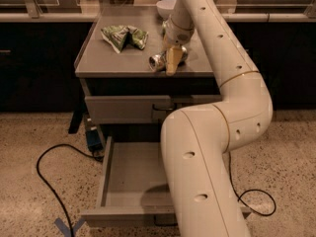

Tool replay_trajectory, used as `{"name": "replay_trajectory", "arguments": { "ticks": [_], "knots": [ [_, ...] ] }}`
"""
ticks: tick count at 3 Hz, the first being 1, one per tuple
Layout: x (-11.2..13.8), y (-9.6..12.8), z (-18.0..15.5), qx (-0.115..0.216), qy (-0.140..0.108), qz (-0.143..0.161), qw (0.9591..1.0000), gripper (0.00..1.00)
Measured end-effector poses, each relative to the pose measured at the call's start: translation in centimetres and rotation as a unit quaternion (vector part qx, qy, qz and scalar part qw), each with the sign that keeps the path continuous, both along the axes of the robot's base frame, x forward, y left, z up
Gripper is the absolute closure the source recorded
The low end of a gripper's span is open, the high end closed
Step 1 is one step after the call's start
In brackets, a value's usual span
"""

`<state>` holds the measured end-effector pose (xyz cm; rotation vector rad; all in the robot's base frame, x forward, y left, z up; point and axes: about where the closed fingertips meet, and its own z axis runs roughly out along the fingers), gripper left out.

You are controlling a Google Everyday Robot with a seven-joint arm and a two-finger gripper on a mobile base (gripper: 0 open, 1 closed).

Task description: Place redbull can into middle drawer

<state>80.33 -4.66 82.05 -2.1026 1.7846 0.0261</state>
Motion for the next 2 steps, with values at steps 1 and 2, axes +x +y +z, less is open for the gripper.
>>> {"name": "replay_trajectory", "arguments": {
  "ticks": [1,2],
  "knots": [
    [-0.6,0.0,0.0,0.0,0.0,0.0,1.0,0.87],
    [-0.6,0.5,1.6,0.012,-0.018,-0.001,0.9998,1.0]
  ]
}}
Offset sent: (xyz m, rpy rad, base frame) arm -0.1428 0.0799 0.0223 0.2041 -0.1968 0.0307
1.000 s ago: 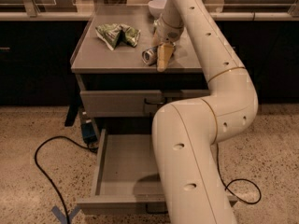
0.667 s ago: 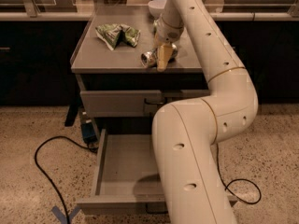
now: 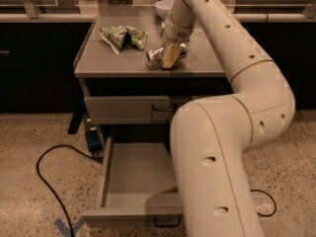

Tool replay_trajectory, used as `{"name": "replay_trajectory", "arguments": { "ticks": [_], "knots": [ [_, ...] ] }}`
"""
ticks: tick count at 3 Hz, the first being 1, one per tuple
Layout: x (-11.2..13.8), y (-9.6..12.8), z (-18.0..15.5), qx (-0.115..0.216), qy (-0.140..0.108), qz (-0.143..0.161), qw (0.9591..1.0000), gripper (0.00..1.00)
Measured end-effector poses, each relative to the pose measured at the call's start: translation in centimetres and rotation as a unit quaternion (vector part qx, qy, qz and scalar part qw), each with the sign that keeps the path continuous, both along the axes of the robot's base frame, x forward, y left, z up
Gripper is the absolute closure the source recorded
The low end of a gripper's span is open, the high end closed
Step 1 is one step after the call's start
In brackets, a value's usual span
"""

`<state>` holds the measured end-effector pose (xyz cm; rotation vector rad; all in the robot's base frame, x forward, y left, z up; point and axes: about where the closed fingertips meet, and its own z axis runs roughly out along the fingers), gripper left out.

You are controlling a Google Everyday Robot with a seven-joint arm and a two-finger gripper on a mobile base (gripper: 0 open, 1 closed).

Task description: Place redbull can into middle drawer

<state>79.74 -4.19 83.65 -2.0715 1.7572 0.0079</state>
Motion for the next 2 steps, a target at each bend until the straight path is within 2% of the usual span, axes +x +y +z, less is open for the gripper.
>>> {"name": "replay_trajectory", "arguments": {
  "ticks": [1,2],
  "knots": [
    [-0.7,-1.6,3.9,0.04,-0.037,-0.029,0.9981,1.0],
    [-3.9,-4.5,11.1,0.12,-0.097,-0.073,0.9854,1.0]
  ]
}}
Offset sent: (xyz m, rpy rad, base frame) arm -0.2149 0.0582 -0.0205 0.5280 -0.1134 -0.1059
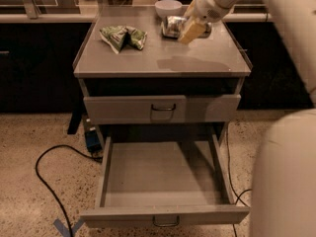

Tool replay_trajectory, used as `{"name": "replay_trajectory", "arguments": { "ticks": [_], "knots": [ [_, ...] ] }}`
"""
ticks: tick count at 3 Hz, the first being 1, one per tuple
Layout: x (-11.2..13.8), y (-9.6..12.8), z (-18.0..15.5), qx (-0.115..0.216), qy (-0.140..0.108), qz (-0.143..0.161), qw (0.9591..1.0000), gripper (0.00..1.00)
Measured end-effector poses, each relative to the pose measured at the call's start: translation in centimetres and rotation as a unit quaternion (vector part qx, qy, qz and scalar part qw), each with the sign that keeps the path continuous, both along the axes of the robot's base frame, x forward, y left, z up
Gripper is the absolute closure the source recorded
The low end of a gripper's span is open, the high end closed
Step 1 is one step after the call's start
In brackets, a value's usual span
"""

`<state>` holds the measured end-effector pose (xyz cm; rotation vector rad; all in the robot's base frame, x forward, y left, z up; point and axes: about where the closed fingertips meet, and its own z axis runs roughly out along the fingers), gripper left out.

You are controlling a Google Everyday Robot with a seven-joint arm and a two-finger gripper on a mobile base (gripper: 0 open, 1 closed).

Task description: Place redbull can into middle drawer

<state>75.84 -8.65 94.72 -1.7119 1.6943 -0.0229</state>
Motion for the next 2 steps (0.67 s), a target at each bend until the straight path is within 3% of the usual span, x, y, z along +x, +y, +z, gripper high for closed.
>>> {"name": "replay_trajectory", "arguments": {
  "ticks": [1,2],
  "knots": [
    [-6.1,-1.3,8.1,0.074,-0.075,-0.02,0.9942,1.0],
    [-7.5,-1.6,8.4,0.088,-0.092,-0.029,0.9914,1.0]
  ]
}}
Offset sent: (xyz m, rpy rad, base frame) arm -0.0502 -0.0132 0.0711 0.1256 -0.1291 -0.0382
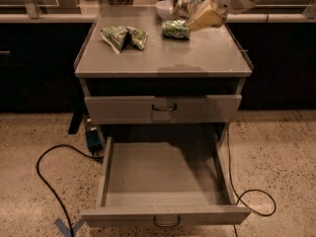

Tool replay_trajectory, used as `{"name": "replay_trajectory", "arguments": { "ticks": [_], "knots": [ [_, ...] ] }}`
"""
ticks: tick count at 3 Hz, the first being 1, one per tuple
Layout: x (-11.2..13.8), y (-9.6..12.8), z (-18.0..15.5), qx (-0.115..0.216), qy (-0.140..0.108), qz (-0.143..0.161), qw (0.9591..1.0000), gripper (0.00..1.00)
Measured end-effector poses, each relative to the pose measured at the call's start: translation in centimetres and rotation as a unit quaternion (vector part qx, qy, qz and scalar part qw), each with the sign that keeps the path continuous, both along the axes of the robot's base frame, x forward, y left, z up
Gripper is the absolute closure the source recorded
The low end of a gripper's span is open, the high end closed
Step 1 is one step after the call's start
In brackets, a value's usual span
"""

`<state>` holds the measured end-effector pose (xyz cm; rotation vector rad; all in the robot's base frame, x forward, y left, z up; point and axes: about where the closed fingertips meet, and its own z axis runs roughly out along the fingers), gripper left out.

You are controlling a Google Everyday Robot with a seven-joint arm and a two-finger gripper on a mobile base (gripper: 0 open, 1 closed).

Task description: Place redbull can into middle drawer

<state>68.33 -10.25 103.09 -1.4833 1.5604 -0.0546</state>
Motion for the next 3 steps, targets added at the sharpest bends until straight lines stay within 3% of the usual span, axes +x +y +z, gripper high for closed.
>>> {"name": "replay_trajectory", "arguments": {
  "ticks": [1,2,3],
  "knots": [
    [0.1,0.0,-0.2,0.0,0.002,0.0,1.0,1.0],
    [-0.8,-0.8,-2.1,0.017,0.014,-0.021,0.9995,1.0],
    [-3.4,-2.6,-7.0,0.052,0.052,-0.049,0.9961,1.0]
  ]
}}
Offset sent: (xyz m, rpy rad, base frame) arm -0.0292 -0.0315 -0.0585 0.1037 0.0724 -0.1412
